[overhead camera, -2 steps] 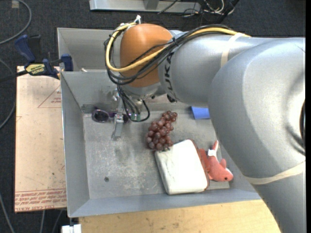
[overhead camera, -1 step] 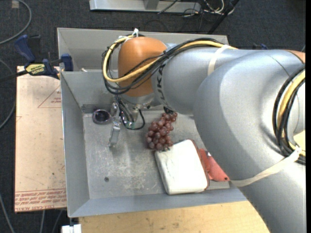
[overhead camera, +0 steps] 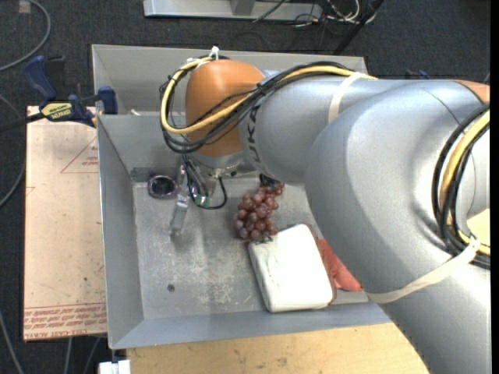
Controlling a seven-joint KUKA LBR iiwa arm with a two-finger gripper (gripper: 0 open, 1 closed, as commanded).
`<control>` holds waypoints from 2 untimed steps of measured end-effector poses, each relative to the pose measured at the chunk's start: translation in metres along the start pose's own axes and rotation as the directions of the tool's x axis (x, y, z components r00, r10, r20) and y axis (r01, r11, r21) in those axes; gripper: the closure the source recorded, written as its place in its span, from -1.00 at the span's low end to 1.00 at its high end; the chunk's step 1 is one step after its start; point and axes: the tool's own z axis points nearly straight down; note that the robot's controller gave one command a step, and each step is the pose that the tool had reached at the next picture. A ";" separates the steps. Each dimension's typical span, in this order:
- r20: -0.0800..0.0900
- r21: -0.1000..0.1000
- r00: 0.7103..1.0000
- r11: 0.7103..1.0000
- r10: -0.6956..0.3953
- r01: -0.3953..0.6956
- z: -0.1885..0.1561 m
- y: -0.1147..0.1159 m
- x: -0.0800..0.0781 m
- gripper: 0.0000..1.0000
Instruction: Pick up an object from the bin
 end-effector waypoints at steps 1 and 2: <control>-0.006 0.002 0.996 0.996 0.084 -0.084 -0.001 0.013 0.004 -1.00; 0.003 -0.002 1.000 1.000 0.001 -0.001 -0.001 0.000 -0.001 1.00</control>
Offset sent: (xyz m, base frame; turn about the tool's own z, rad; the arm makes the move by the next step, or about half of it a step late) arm 0.0000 0.0000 0.0000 0.0000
